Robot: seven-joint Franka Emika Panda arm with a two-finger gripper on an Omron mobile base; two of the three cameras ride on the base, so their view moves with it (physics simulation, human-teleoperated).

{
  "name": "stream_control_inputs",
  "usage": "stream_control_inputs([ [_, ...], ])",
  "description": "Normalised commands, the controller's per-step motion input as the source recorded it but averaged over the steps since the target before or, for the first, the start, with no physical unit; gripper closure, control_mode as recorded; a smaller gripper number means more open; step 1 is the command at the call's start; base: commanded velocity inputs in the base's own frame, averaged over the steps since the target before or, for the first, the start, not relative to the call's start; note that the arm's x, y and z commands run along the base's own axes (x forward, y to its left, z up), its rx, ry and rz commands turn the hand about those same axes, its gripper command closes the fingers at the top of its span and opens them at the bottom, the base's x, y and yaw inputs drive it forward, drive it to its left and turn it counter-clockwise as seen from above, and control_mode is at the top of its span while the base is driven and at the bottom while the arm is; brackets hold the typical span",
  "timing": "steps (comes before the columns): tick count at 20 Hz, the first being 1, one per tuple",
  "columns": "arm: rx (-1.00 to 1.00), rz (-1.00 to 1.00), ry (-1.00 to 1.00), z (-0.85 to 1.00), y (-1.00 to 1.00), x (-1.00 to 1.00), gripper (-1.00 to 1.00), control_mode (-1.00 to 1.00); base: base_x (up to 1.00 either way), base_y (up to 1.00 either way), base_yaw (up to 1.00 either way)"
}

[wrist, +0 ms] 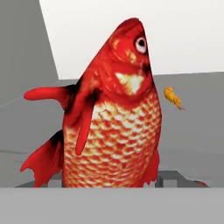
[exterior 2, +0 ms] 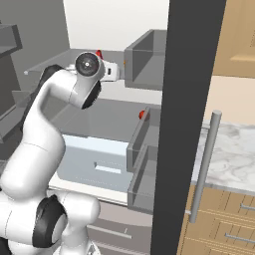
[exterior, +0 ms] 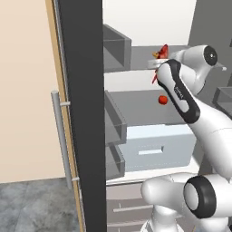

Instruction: Transport the fish and cucumber to the fridge. Place the fish on the rack containing meat and place the cucumber on the rack containing the vegetable, ensuring meats and vegetables are on different racks.

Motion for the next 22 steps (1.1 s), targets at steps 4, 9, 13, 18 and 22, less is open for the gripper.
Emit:
stream_control_inputs([
  [4,0.0,0.0,0.15,0.63,0.0,0.6,1.0,-1.0,0.0,0.0,0.0],
  [9,0.0,0.0,0.0,0.13,-0.01,0.41,1.0,-1.0,0.0,0.0,0.0],
  [13,0.0,0.0,0.0,0.0,0.0,0.69,1.0,-1.0,0.0,0.0,0.0],
  [18,0.0,0.0,-0.01,0.0,0.0,0.77,1.0,-1.0,0.0,0.0,0.0],
  [22,0.0,0.0,-0.01,0.13,0.05,0.31,1.0,-1.0,0.0,0.0,0.0],
])
